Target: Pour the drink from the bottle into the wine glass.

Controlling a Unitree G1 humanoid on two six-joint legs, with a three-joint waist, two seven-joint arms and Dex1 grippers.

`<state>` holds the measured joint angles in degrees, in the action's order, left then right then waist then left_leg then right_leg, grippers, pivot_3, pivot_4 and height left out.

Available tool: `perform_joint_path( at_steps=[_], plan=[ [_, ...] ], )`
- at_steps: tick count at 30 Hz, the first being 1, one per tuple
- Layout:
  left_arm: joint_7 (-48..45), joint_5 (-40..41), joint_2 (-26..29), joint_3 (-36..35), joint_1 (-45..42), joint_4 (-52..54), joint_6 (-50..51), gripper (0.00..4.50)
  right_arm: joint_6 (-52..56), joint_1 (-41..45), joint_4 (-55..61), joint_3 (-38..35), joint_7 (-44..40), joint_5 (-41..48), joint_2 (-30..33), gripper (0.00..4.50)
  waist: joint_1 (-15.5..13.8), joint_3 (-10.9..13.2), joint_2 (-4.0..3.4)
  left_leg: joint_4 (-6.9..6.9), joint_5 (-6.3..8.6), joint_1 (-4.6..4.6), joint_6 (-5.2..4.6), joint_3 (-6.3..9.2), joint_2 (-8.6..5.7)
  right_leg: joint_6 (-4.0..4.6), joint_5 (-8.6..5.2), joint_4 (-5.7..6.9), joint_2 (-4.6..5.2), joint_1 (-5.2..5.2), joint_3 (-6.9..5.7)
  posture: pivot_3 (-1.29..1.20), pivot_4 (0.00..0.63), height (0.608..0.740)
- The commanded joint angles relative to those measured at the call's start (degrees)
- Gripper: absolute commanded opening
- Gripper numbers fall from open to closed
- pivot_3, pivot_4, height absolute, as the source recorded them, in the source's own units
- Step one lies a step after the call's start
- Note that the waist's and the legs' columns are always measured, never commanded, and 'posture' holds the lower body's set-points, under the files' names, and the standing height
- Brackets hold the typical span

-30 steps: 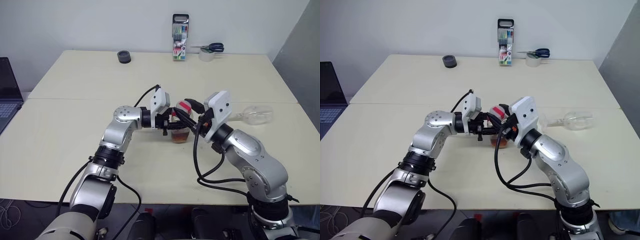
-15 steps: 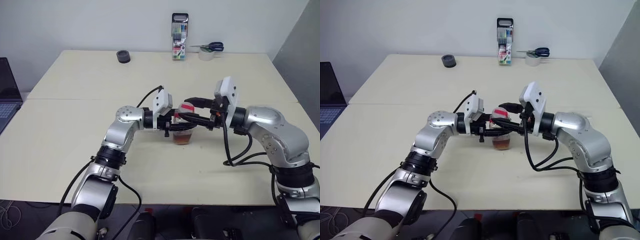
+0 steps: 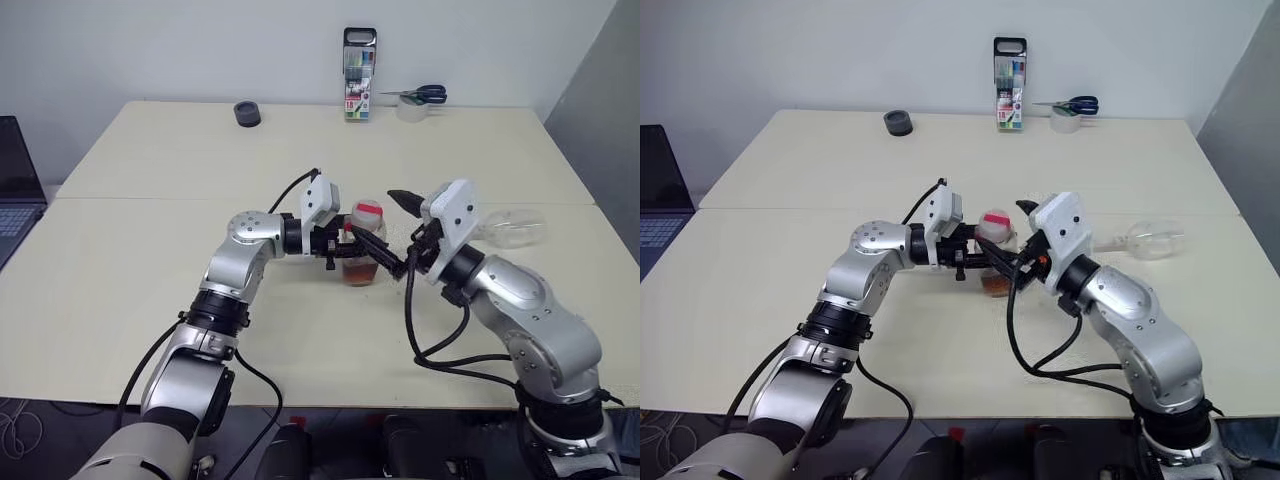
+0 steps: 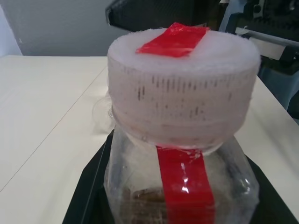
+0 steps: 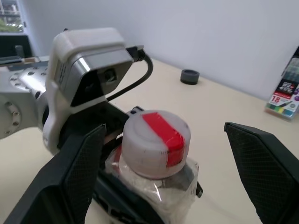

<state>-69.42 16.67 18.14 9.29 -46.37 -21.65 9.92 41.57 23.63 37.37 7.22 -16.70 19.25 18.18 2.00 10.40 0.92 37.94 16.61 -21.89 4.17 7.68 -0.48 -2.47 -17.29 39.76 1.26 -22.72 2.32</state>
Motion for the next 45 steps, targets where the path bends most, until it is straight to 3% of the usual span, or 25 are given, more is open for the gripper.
perform_joint_path(
  at_steps=[1, 20, 27, 28, 36, 45],
  plan=[
    [-0.5, 0.5, 0.0, -1.0, -2.6, 0.2, -1.0, 1.79, -2.2, 1.0, 1.2, 0.8, 3.2, -2.7, -2.0, 4.31, 0.0, 0.0, 0.0, 0.0, -0.01, 0.0, 0.01, -0.01, 0.0, 0.0, 0.0, 0.02, 0.0, -0.01, 0.02, 0.0, 0.15, 0.74],
    [-1.6, -0.1, 0.1, -0.8, -3.6, -1.4, -1.8, 1.79, -4.4, 1.7, -2.6, 3.7, 4.8, -7.4, -8.4, 4.31, 0.5, 0.0, 0.0, -0.01, 0.01, -0.01, -0.01, -0.02, -0.01, 0.0, 0.0, 0.02, 0.0, -0.04, 0.03, 0.0, 0.15, 0.74],
    [-1.9, -0.2, 0.2, -0.8, -3.6, -1.4, -1.9, 1.79, -3.8, 1.1, -2.6, 4.4, 3.1, -7.0, -7.9, 1.94, 0.5, 0.0, -0.01, -0.01, 0.01, -0.01, -0.01, -0.02, -0.01, 0.0, 0.0, 0.04, 0.0, -0.05, 0.03, 0.0, 0.15, 0.74],
    [-1.9, -0.2, 0.2, -0.7, -3.5, -1.3, -2.0, 1.79, -3.6, 1.0, -2.6, 4.5, 2.7, -6.8, -7.6, 1.8, 0.5, 0.0, 0.0, -0.01, 0.01, -0.01, -0.01, -0.02, -0.01, 0.0, 0.0, 0.04, 0.01, -0.05, 0.03, 0.0, 0.15, 0.74],
    [-2.5, -0.7, 0.1, -0.9, -3.6, -1.1, -2.4, 1.79, -3.7, 1.5, -4.4, 3.8, -3.5, -3.4, -4.8, 1.8, 0.5, 0.0, -0.01, -0.01, 0.01, -0.01, -0.01, -0.03, -0.01, 0.0, 0.0, 0.04, 0.01, -0.05, 0.03, 0.0, 0.15, 0.74],
    [-2.9, -1.2, -0.3, -0.8, -3.8, -1.3, -4.0, 1.78, -2.9, 10.1, -13.9, -0.9, -27.7, 8.9, 9.2, 1.8, 0.7, 0.0, -0.03, -0.01, 0.02, -0.01, -0.04, -0.08, -0.02, 0.01, 0.0, 0.05, 0.0, -0.05, 0.04, 0.0, 0.15, 0.74]
  ],
)
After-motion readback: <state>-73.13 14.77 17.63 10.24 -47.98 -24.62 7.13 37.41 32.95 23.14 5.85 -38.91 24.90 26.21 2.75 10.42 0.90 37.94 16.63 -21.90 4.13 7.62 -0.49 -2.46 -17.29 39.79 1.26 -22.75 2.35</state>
